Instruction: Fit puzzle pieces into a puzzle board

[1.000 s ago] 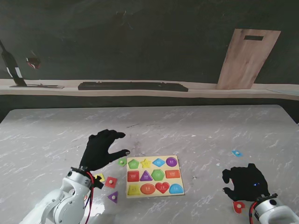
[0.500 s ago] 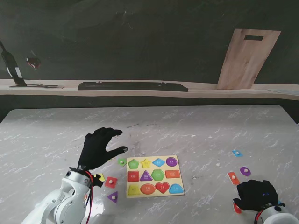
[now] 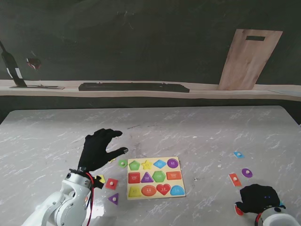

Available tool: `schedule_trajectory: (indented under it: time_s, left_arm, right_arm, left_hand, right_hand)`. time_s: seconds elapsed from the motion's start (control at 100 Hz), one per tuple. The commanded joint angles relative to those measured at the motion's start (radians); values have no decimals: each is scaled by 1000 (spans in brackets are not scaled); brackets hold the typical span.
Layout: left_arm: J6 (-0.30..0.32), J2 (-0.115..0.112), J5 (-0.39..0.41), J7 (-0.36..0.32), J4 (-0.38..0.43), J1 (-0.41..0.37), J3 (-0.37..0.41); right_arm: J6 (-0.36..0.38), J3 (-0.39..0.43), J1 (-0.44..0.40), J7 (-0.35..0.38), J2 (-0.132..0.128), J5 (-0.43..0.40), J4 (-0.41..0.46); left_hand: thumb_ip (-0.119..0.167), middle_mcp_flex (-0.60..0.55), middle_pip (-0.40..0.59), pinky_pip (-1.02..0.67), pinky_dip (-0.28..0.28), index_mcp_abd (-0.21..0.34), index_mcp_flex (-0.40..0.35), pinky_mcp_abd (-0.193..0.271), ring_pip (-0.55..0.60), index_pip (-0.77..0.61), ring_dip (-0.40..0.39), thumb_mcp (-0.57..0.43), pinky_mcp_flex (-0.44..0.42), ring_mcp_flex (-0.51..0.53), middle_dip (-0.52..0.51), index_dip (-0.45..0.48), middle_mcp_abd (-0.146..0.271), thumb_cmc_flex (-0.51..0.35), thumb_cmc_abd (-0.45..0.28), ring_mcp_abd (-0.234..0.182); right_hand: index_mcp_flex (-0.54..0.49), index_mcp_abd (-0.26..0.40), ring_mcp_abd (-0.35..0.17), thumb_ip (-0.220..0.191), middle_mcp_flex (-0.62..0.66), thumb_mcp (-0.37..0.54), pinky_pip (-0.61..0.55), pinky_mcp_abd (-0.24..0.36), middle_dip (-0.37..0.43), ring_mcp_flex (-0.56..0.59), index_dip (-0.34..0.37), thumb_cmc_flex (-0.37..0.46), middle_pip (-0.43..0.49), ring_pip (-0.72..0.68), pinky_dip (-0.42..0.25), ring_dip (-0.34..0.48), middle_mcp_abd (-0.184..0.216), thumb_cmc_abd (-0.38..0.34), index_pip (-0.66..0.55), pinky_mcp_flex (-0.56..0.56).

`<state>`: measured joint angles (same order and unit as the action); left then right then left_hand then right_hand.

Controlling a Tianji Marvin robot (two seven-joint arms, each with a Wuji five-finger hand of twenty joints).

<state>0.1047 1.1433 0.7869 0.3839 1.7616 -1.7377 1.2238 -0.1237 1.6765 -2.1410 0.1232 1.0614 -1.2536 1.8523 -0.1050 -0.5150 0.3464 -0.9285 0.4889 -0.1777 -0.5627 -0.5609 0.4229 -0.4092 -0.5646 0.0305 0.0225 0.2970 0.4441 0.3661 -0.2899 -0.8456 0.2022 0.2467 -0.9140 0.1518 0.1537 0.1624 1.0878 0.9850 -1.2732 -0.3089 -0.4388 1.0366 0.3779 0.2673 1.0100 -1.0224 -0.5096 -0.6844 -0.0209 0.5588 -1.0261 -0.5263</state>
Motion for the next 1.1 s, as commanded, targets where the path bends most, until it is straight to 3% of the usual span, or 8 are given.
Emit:
schedule_trajectory:
  time_s: [0.0, 0.54, 0.86, 1.09]
  left_arm:
    - [-3, 3, -4, -1, 4, -2, 0]
    - [-11, 4, -11, -5, -2, 3, -3]
    - [-12, 4, -12, -5, -3, 3, -4]
    - [-12, 4, -12, -3, -4, 3, -3]
  right_arm:
    - [-5, -7, -2, 5, -1, -1, -11]
    - [-28, -42, 42, 23, -6, 20, -59]
    - [-34, -48, 42, 58, -8, 14, -50]
    - [-25, -47, 44, 60, -9, 5, -53]
  left_hand:
    - [29, -1, -17, -12, -1, 1, -26, 162, -13, 13, -7, 9, -7, 11, 5, 0, -11, -14, -28, 21]
    - [28, -3, -17, -14, -2, 4, -30, 162, -13, 14, -6, 9, -6, 12, 4, 0, -9, -14, -29, 19]
    - [28, -2, -17, -15, -3, 4, -32, 163, -13, 14, -6, 10, -6, 11, 3, 1, -9, -14, -30, 19]
    - [28, -1, -18, -15, -3, 3, -33, 163, -13, 15, -6, 10, -7, 10, 3, 0, -11, -15, -30, 21]
  right_hand:
    - [-49, -3, 31, 22, 44, -5, -38, -47, 5, 40, -12, 1, 14, -23, -13, -5, -34, -17, -13, -8]
    - [-38, 17, 27, 46, 44, -5, -42, -42, 9, 39, -40, 31, 13, -23, -8, -1, -25, -6, -37, -8]
    - [-20, 38, 18, 74, 46, 19, -44, -37, 10, 42, -62, 68, 15, -25, -5, 0, -17, 55, -72, -11]
    - [3, 60, 9, 98, 44, 58, -45, -29, 9, 44, -88, 92, 18, -25, -3, 1, -7, 150, -106, -15]
